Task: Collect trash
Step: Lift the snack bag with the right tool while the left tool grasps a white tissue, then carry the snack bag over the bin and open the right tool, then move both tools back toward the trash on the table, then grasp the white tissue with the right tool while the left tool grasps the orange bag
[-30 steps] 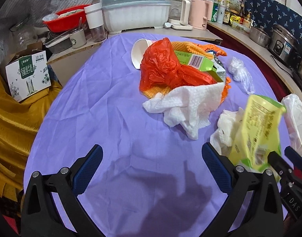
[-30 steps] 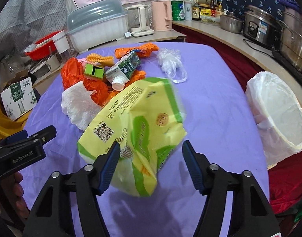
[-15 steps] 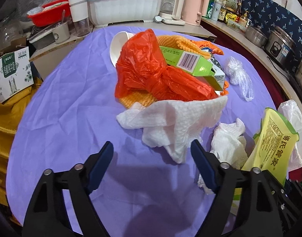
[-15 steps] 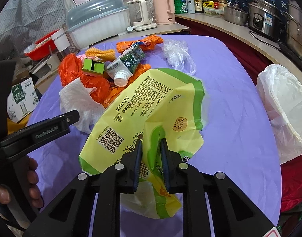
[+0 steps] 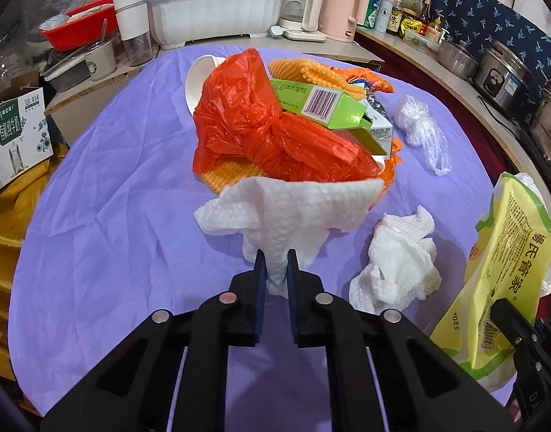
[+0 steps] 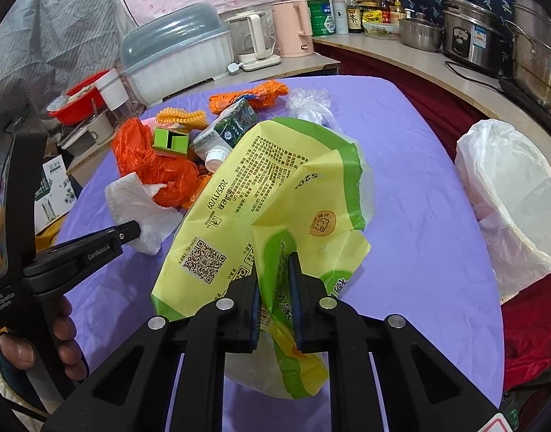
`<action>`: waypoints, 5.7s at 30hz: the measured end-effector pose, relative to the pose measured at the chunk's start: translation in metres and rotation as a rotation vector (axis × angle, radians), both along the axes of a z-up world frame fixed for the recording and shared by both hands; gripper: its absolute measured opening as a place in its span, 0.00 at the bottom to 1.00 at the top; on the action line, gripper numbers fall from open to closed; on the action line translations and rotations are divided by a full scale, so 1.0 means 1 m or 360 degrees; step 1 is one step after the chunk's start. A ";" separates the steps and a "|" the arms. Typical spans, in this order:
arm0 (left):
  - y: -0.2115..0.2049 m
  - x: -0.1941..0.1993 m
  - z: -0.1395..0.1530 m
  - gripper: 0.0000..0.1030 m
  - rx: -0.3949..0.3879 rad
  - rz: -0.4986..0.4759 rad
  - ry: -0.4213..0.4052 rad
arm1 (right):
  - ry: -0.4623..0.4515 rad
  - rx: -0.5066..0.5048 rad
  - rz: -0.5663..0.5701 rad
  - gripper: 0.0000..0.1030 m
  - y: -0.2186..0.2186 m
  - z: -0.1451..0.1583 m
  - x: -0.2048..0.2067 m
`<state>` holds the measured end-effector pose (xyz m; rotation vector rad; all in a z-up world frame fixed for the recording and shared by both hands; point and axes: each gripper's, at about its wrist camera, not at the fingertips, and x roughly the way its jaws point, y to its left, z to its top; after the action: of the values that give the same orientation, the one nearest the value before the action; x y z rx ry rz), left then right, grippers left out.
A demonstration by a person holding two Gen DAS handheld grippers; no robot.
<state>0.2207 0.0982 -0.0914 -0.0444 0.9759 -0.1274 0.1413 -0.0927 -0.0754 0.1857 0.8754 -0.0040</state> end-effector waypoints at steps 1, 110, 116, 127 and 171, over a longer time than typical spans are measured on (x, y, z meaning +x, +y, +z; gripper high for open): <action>0.001 -0.004 0.003 0.09 0.0002 0.0001 -0.0010 | -0.0008 0.0003 -0.0004 0.12 -0.001 0.002 -0.002; -0.055 -0.034 0.095 0.72 -0.0099 -0.0175 -0.0317 | -0.0430 0.0067 -0.0266 0.60 -0.117 0.094 -0.028; -0.003 -0.037 0.078 0.72 -0.0070 -0.0034 -0.0270 | -0.0326 0.0103 -0.0139 0.60 -0.068 0.069 -0.015; 0.059 -0.036 0.046 0.72 0.0013 0.0133 -0.0211 | -0.0122 0.0131 0.0010 0.60 0.006 0.014 0.016; 0.035 0.015 0.018 0.81 -0.0266 0.0047 -0.0115 | 0.0052 0.0126 -0.0129 0.11 0.005 -0.053 0.046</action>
<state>0.2353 0.1331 -0.0732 -0.2064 0.8905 -0.1821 0.1870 -0.0880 -0.1280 0.2958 0.9008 -0.0481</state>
